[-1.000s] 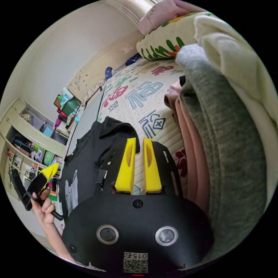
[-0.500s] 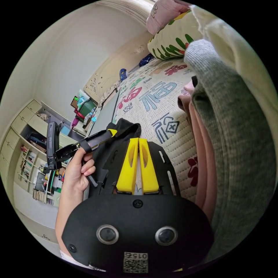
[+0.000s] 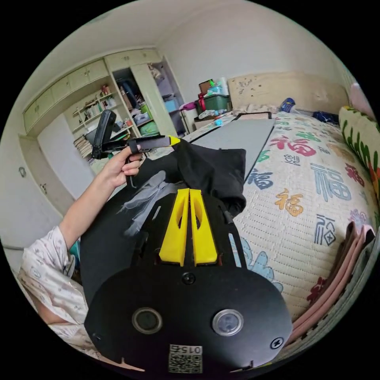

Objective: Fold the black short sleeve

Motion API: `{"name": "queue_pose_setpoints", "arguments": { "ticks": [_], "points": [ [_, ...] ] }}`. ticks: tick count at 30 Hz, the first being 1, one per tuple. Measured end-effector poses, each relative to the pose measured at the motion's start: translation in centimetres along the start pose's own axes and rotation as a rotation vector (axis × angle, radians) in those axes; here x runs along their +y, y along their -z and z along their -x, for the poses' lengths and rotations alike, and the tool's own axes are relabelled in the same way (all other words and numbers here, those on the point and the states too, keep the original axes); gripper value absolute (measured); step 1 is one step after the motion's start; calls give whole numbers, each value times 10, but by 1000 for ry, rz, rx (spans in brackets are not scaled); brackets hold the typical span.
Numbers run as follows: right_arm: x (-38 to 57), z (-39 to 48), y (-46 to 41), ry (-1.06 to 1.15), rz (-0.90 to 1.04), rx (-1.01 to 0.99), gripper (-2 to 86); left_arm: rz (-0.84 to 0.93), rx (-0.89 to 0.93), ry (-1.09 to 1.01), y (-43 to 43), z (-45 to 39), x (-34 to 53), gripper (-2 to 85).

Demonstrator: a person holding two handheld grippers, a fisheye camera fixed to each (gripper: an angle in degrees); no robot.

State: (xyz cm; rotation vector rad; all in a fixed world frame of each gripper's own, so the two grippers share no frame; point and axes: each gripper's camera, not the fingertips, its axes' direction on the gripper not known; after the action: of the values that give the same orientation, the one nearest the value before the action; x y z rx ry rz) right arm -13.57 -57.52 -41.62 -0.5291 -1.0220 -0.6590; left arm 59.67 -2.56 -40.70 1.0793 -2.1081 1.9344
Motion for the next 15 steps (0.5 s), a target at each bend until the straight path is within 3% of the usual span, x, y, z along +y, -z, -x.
{"name": "queue_pose_setpoints", "arguments": {
  "ticks": [5,8,11,15],
  "points": [
    [40,46,-17,209,10,-92,4,14,-98,-7,14,50,61,24],
    [61,22,1,98,-109,-42,60,-32,-121,4,26,63,65,59],
    [92,-9,-7,-25,-188,168,73,-79,123,-124,22,41,68,69],
    [105,-17,-61,-31,-34,275,87,101,286,-269,-37,-18,66,95]
  ]
}}
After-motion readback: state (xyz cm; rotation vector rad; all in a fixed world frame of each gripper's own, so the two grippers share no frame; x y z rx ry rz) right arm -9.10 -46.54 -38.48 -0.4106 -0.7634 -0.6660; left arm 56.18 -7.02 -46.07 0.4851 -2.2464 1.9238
